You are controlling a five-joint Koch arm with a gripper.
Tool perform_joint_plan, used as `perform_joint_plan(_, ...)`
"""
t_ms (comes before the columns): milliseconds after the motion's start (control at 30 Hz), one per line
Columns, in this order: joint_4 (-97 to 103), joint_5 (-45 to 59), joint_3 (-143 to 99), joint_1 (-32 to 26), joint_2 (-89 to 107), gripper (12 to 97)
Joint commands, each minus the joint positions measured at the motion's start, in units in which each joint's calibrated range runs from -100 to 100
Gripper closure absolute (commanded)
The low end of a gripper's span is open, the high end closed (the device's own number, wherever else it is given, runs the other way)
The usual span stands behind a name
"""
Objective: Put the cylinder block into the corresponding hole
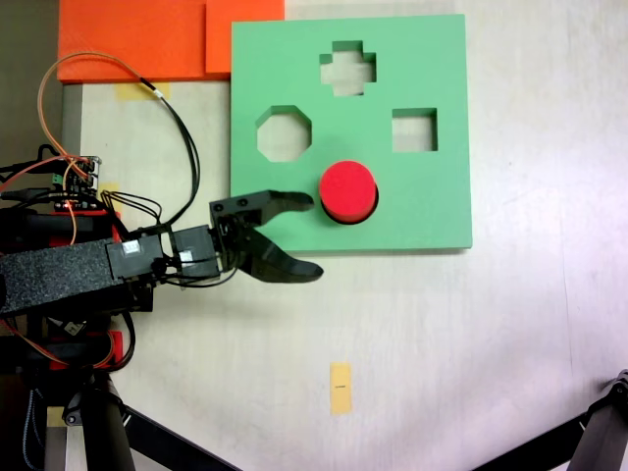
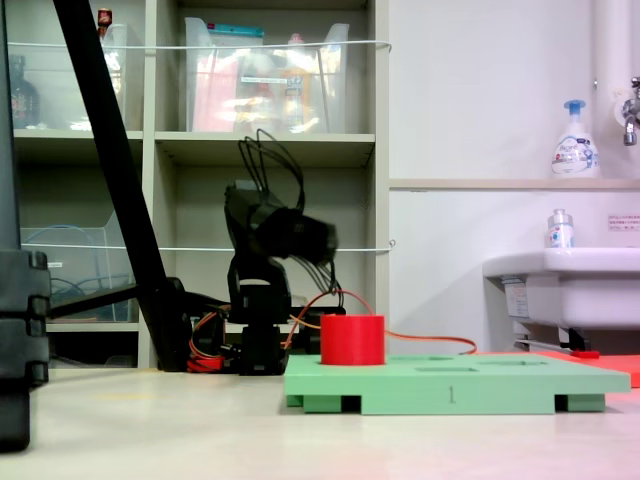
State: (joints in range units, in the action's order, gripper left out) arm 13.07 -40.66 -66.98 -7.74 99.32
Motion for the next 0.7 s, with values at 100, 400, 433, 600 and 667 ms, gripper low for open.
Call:
perform_joint_plan(100,0.5,28.9,3.5,4.2,0.7,61.9)
perform_joint_plan(400,-0.9,42.0,-29.6,6.4,0.7,62.1)
perform_joint_plan(433,-0.9,42.0,-32.5,6.4,0.7,62.1)
perform_joint_plan(600,-6.5,42.8,-33.0,6.3,0.7,61.9)
perform_joint_plan(667,-11.9,42.8,-33.0,6.9,0.7,62.6)
